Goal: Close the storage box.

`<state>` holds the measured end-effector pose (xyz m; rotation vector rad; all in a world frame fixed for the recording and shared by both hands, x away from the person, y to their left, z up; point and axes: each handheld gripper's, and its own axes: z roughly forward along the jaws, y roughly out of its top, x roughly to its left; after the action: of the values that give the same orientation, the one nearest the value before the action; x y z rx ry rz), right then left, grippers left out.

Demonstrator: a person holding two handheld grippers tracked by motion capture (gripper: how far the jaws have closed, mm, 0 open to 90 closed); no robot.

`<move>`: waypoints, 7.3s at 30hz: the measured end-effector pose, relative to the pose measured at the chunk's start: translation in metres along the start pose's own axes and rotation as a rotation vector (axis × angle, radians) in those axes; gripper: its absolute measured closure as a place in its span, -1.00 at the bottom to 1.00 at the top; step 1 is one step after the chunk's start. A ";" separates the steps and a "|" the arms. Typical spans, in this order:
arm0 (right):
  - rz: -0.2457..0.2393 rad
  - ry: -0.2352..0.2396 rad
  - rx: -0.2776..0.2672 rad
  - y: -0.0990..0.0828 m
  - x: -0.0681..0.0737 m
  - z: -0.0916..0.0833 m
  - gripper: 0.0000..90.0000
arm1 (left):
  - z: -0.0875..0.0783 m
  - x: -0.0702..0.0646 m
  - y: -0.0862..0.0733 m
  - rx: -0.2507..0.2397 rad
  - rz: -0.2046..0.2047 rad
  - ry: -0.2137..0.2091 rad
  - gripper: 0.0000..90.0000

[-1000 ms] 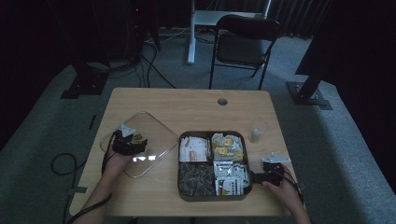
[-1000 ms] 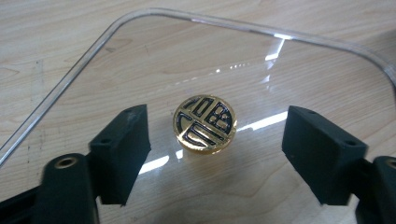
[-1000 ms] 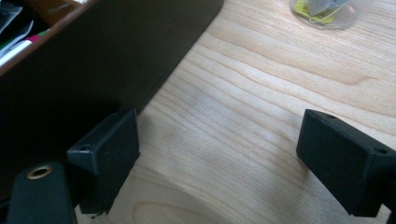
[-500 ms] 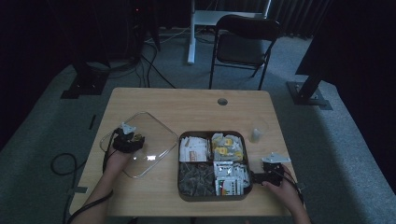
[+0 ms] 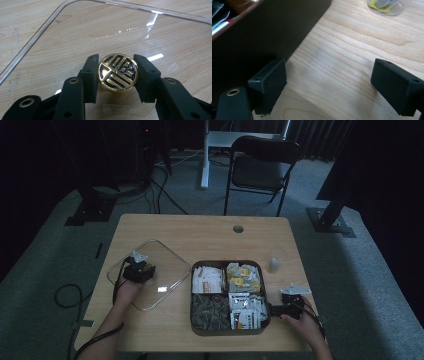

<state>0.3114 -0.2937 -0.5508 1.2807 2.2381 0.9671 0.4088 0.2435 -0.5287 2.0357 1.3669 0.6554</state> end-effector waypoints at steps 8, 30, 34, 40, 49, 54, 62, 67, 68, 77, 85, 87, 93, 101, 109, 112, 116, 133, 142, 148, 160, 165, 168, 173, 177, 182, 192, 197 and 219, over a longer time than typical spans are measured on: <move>0.000 0.000 0.000 0.000 0.000 0.000 -0.72 | -0.002 -0.002 0.002 0.023 -0.004 0.004 0.31; 0.000 0.000 0.000 0.000 0.000 0.000 -0.72 | -0.038 0.005 0.014 -0.014 0.016 -0.010 0.31; 0.000 0.000 0.000 0.000 0.000 0.000 -0.72 | -0.044 0.006 0.019 -0.024 0.018 -0.017 0.31; 0.000 0.000 0.000 0.000 0.000 0.000 -0.72 | -0.057 0.005 0.032 -0.052 0.023 -0.021 0.31; 0.000 0.000 0.000 0.000 0.000 0.000 -0.72 | -0.071 -0.011 0.048 -0.080 0.078 -0.070 0.31; 0.000 0.000 0.000 0.000 0.000 0.000 -0.72 | -0.077 -0.026 0.057 -0.097 0.114 -0.110 0.31; 0.000 0.000 0.000 0.000 0.000 0.000 -0.72 | -0.080 -0.050 0.064 -0.110 0.174 -0.154 0.31; -0.001 0.000 0.000 0.000 0.000 0.000 -0.72 | -0.082 -0.061 0.068 -0.115 0.198 -0.190 0.31; -0.001 0.000 0.000 0.000 0.000 0.000 -0.72 | -0.082 -0.063 0.068 -0.113 0.204 -0.192 0.31; -0.002 0.000 -0.001 0.000 0.000 0.000 -0.72 | -0.086 -0.082 0.075 -0.121 0.253 -0.246 0.31; 0.000 0.000 0.000 0.000 0.000 0.000 -0.72 | -0.087 -0.101 0.081 -0.126 0.296 -0.288 0.31; 0.000 0.000 0.000 0.000 0.000 0.000 -0.72 | -0.087 -0.103 0.081 -0.129 0.299 -0.295 0.31; -0.002 0.000 0.000 0.000 0.000 0.000 -0.72 | -0.086 -0.122 0.084 -0.131 0.333 -0.353 0.31; -0.001 0.000 0.000 0.000 0.000 0.000 -0.72 | -0.086 -0.144 0.086 -0.141 0.382 -0.401 0.31; -0.001 0.000 -0.001 0.000 0.000 0.000 -0.72 | -0.086 -0.161 0.087 -0.142 0.421 -0.449 0.31; -0.001 0.000 0.000 0.000 0.000 0.000 -0.72 | -0.088 -0.166 0.087 -0.142 0.438 -0.473 0.31; 0.000 0.000 0.000 0.000 0.000 0.000 -0.72 | -0.090 -0.174 0.087 -0.152 0.459 -0.485 0.31; -0.001 0.000 -0.001 0.000 0.000 0.000 -0.72 | -0.079 -0.211 0.086 -0.139 0.539 -0.558 0.31; 0.000 0.000 -0.001 0.000 0.000 0.000 -0.72 | -0.067 -0.223 0.079 -0.122 0.579 -0.569 0.31; 0.000 0.000 -0.001 0.000 0.000 0.000 -0.72 | -0.059 -0.230 0.075 -0.109 0.600 -0.561 0.31; -0.002 0.000 -0.002 0.000 0.000 0.000 -0.72 | -0.042 -0.237 0.071 -0.076 0.605 -0.585 0.30; -0.001 0.000 -0.002 0.000 0.000 0.000 -0.72 | -0.038 -0.238 0.071 -0.078 0.581 -0.588 0.30; -0.001 0.000 -0.002 0.000 0.000 0.000 -0.72 | -0.037 -0.238 0.071 -0.084 0.597 -0.579 0.31; 0.000 0.000 -0.001 0.000 0.000 0.000 -0.72 | -0.036 -0.239 0.071 -0.092 0.601 -0.580 0.30; 0.000 0.000 -0.002 0.000 0.000 0.000 -0.72 | -0.033 -0.238 0.071 -0.097 0.590 -0.596 0.30; 0.001 0.000 -0.001 0.000 0.000 0.000 -0.72 | -0.031 -0.237 0.067 -0.110 0.581 -0.601 0.30; 0.001 0.000 -0.001 0.000 0.000 0.000 -0.72 | -0.030 -0.233 0.066 -0.092 0.537 -0.633 0.18; 0.000 0.000 -0.001 0.000 0.000 0.000 -0.72 | -0.033 -0.228 0.066 -0.089 0.500 -0.643 -0.08; 0.002 0.000 0.000 0.000 0.000 0.000 -0.72 | -0.044 -0.206 0.067 -0.108 0.430 -0.594 -0.99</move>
<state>0.3113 -0.2937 -0.5508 1.2824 2.2373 0.9684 0.3501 0.0403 -0.4654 2.2055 0.5499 0.2439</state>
